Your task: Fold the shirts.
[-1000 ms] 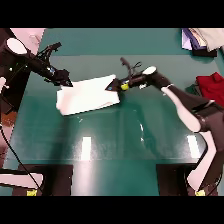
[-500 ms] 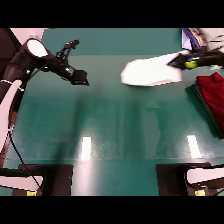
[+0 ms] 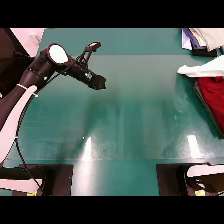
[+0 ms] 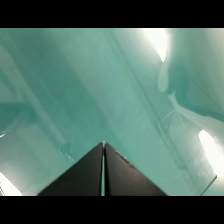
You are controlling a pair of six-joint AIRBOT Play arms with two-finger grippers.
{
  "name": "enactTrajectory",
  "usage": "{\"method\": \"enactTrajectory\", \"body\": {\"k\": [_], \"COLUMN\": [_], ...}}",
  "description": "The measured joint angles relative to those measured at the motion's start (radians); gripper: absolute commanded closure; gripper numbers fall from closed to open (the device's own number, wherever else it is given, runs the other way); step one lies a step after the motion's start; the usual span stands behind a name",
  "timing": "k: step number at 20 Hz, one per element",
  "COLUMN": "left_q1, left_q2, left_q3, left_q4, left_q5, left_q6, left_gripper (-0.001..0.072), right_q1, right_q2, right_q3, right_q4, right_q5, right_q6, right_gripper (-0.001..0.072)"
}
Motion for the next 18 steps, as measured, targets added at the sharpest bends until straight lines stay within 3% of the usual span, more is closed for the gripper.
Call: {"method": "enactTrajectory", "body": {"k": [6, 15, 16, 18], "left_q1": [-0.012, -0.014, -0.014, -0.014], "left_q2": [0.0, 0.0, 0.0, 0.0], "left_q3": [0.0, 0.0, 0.0, 0.0], "left_q4": [0.0, 0.001, 0.001, 0.001], "left_q5": [0.016, 0.008, 0.006, -0.001], "left_q6": [0.0, 0.0, 0.0, 0.0], "left_gripper": [0.0684, 0.0684, 0.0684, 0.0684], "right_q1": [-0.071, -0.322, -0.352, -0.412], "right_q2": [0.057, 0.312, 0.331, 0.365], "right_q3": [0.129, -0.188, -0.233, -0.32], "right_q4": [-0.021, -0.13, -0.144, -0.171], "right_q5": [0.078, 0.153, 0.158, 0.161], "right_q6": [0.002, 0.05, 0.053, 0.056], "right_gripper": [0.0694, 0.0685, 0.058, 0.0132]}}
